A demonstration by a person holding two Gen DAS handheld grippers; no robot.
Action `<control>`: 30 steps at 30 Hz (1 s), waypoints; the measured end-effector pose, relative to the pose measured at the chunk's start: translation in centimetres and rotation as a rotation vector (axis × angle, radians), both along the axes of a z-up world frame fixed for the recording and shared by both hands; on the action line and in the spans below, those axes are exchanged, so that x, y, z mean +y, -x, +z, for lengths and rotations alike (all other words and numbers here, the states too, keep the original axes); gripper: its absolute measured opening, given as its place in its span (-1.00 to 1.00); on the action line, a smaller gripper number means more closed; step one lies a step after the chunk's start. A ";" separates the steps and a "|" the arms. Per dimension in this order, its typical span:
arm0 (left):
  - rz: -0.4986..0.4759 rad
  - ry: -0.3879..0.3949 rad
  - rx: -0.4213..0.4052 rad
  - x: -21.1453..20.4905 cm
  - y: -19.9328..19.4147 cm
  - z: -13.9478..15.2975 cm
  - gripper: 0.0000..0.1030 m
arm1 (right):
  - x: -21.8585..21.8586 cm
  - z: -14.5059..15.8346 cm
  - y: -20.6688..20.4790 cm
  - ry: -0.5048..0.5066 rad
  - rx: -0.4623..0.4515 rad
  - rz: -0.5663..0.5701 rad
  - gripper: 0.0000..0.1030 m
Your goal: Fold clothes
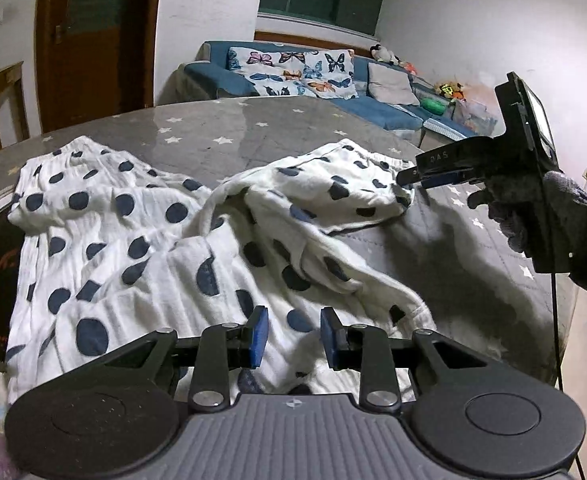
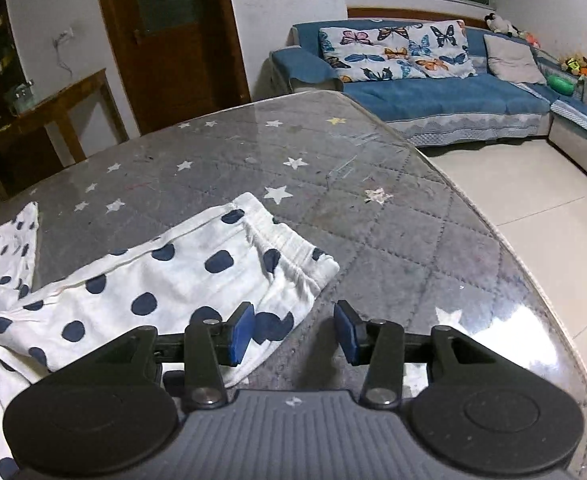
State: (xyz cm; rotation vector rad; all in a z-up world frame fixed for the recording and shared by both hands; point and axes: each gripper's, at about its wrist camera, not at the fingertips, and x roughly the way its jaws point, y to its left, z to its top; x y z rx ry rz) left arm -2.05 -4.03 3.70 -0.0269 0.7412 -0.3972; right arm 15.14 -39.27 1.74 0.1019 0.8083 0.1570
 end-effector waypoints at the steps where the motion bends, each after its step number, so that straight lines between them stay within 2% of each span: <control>1: -0.009 0.001 -0.002 -0.3 -0.1 0.0 -0.41 | 0.1 0.0 0.0 0.002 0.000 0.006 -0.14; 5: -0.047 0.005 -0.011 -1.4 -0.4 0.1 -0.41 | 0.5 -0.1 -0.4 0.032 -0.008 0.025 -0.16; 7: -0.065 0.007 -0.015 -2.0 -0.6 0.1 -0.41 | 0.8 -0.2 -0.8 0.043 -0.012 0.032 -0.38; 9: -0.092 0.012 -0.010 -2.5 -0.7 -0.2 -0.41 | 1.1 -0.1 -1.3 0.058 -0.012 0.035 -0.73; 12: -0.127 0.022 0.010 -2.7 -0.7 -0.8 -0.41 | 1.7 0.2 -2.2 0.113 -0.033 0.038 -0.94; 15: -0.150 0.034 0.023 -2.8 -0.7 -1.1 -0.41 | 2.4 1.0 -3.5 0.172 -0.074 0.039 -0.96; 19: -0.185 0.099 0.067 -2.5 -0.8 -1.3 -0.41 | 3.5 2.8 -5.8 0.216 -0.143 0.040 -0.98; 25: -0.321 0.146 0.097 -3.1 0.9 -1.5 -0.41 | 4.5 3.7 -9.9 0.291 -0.228 -0.011 -0.99; 27: -0.363 0.149 0.100 -3.2 1.4 -1.6 -0.41 | 4.4 3.1 -11.2 0.288 -0.196 -0.021 -0.98; 30: -0.407 0.145 0.101 -3.0 1.8 -1.4 -0.41 | 3.7 2.4 -11.6 0.206 -0.131 0.003 -0.85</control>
